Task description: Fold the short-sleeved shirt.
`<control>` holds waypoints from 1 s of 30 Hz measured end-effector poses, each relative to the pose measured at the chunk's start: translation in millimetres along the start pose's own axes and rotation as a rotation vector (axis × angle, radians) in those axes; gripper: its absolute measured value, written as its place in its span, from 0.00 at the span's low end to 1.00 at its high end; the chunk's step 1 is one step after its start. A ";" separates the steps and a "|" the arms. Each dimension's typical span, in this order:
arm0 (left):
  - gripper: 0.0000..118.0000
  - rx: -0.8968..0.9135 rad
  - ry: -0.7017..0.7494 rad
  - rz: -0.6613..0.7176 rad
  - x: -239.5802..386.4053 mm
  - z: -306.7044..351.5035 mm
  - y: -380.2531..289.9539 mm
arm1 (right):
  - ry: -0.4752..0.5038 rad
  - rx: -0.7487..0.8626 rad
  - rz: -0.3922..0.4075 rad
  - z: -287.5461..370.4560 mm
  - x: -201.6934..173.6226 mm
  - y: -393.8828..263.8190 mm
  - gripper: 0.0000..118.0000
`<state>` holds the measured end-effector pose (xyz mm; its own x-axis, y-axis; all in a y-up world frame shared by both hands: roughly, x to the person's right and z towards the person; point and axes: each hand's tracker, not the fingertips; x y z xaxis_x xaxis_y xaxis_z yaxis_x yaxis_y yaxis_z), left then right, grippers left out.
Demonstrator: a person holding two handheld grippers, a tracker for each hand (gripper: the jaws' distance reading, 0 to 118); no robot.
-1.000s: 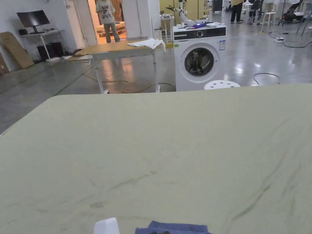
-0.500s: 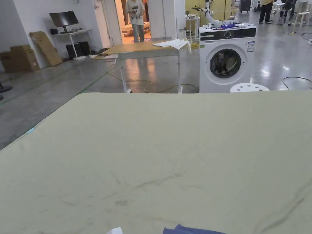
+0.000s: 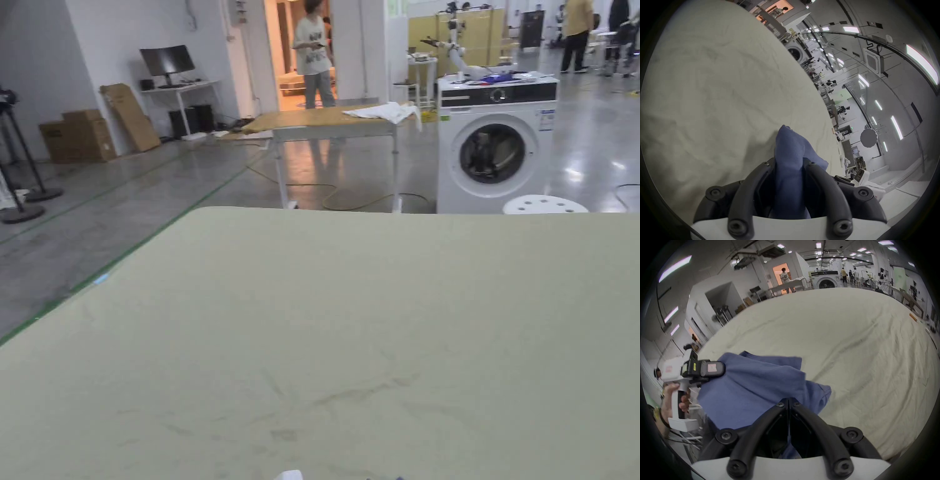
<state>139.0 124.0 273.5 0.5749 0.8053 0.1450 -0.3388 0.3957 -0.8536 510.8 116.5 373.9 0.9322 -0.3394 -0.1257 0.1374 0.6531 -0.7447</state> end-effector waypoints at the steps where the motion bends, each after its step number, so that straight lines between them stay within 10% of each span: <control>1: 0.21 0.039 -0.006 -0.018 1.9 20.3 9.1 | 0.011 0.023 -0.019 8.8 -0.1 1.3 0.00; 13: 0.20 0.194 0.717 -0.134 -96.7 210.3 169.8 | -0.016 0.052 -0.047 39.6 20.5 -16.0 0.00; 17: 0.28 0.156 0.738 -0.078 -120.6 193.5 183.0 | -0.029 0.050 -0.086 48.9 23.0 -21.7 0.00; 21: 0.70 0.284 0.910 -0.174 -109.7 188.4 171.9 | -0.033 0.077 -0.080 58.6 22.3 -20.2 0.00; 30: 0.70 0.564 0.864 -0.595 43.8 235.6 121.3 | -0.116 0.338 0.118 107.3 4.2 14.1 0.00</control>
<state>-52.4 311.3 294.2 0.9908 -0.0494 -0.1258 -0.0043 0.9188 -0.3947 552.6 197.0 433.2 0.9773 -0.1818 -0.1085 0.1110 0.8763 -0.4688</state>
